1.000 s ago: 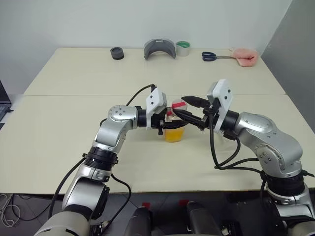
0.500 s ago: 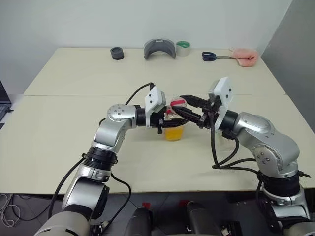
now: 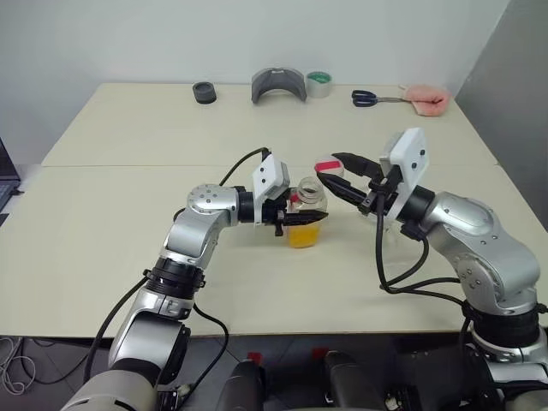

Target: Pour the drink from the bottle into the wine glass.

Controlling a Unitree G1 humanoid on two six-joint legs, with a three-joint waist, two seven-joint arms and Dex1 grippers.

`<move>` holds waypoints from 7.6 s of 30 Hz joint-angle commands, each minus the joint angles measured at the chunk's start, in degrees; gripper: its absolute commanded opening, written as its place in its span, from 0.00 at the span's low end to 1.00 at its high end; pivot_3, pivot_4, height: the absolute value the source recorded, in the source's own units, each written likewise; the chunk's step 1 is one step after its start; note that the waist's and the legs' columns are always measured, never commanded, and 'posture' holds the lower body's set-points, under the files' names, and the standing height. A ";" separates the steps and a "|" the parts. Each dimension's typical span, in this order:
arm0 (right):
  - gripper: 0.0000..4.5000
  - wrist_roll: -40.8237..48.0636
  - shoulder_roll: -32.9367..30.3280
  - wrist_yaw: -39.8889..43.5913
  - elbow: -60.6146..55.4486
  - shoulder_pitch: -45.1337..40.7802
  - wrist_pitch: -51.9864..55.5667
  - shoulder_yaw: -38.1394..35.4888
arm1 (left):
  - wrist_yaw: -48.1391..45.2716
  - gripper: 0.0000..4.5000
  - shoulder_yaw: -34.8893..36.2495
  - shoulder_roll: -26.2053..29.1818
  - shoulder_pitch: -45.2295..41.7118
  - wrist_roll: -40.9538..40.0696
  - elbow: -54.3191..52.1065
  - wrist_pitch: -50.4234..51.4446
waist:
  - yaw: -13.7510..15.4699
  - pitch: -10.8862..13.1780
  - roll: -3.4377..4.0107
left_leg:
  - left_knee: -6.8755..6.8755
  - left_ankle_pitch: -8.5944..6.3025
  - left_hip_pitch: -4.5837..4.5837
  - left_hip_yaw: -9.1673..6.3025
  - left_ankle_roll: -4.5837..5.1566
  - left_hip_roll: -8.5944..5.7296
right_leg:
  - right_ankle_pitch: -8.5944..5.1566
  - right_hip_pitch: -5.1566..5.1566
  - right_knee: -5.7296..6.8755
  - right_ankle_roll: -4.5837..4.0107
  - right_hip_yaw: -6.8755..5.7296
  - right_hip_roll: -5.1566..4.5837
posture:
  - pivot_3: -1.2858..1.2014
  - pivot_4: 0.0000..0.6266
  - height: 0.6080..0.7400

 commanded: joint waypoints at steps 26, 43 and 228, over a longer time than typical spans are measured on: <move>1.00 -2.68 -12.37 -0.63 7.22 28.77 -0.87 -25.10 | 5.44 0.40 4.49 0.48 0.63 -2.02 -3.48 1.39 | 0.61 -0.01 0.02 | -0.01 -0.01 0.09 0.24 0.01 0.01 | -0.01 0.05 0.00 0.01 0.17 0.03 | 0.52 0.24 1.00; 1.00 -3.81 7.29 4.60 12.89 -13.77 1.96 17.76 | 43.51 0.40 23.41 6.37 -2.29 6.08 11.71 -0.66 | 0.21 -0.03 -0.04 | 0.04 0.13 -0.05 -0.03 -0.22 -0.03 | 0.00 -0.10 0.00 0.00 -0.04 -0.08 | 0.52 0.24 1.00; 0.03 -23.77 32.62 -6.99 62.68 -14.77 -37.82 8.88 | 23.80 1.00 21.81 18.06 27.59 -6.10 -28.05 11.11 | -1.59 -1.06 0.22 | -0.29 -0.11 0.47 0.24 0.16 0.08 | -0.04 0.18 -0.03 -0.04 0.16 0.02 | 0.52 0.24 1.00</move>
